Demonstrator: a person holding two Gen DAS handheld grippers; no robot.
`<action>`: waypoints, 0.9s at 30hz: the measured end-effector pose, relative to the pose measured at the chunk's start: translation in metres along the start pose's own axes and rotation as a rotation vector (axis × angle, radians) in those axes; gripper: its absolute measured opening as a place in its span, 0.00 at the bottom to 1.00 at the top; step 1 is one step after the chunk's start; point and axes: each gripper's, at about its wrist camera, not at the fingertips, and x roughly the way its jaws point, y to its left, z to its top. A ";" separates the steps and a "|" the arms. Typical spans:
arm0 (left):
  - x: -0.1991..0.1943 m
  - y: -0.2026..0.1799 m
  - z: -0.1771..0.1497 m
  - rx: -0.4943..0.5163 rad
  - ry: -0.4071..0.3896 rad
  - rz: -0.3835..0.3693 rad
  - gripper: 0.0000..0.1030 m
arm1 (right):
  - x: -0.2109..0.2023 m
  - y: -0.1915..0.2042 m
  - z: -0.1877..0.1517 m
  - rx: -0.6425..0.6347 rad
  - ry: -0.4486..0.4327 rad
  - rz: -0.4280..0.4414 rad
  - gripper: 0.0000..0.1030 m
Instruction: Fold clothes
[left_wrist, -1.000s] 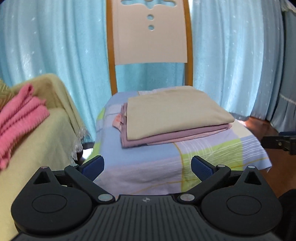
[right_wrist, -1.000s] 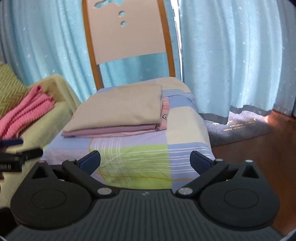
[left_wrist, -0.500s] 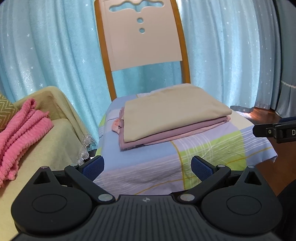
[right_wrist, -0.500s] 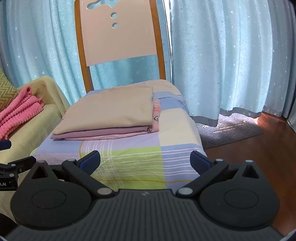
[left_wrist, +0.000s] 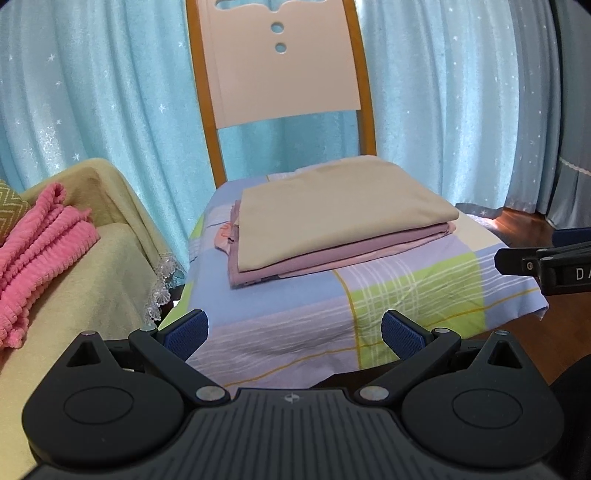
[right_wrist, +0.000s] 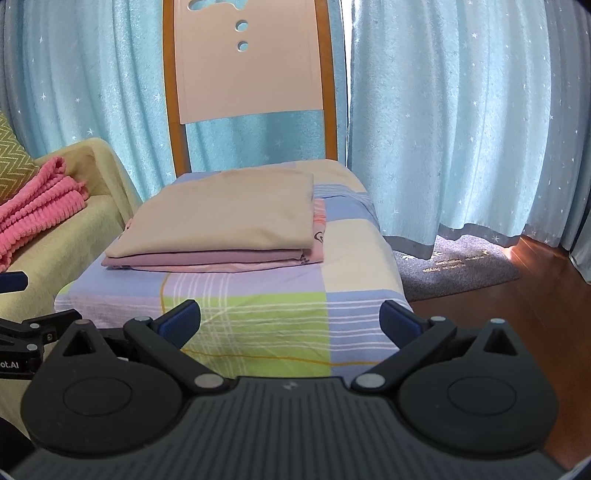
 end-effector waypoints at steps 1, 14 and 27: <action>0.000 0.000 0.000 -0.001 0.000 0.000 1.00 | 0.000 0.000 0.000 0.000 0.000 0.000 0.99; -0.013 0.026 0.002 -0.179 -0.111 0.031 1.00 | -0.003 0.000 0.000 0.004 -0.019 -0.004 0.99; -0.013 0.022 0.003 -0.124 -0.076 0.030 1.00 | -0.003 0.001 0.000 -0.009 -0.022 -0.011 0.99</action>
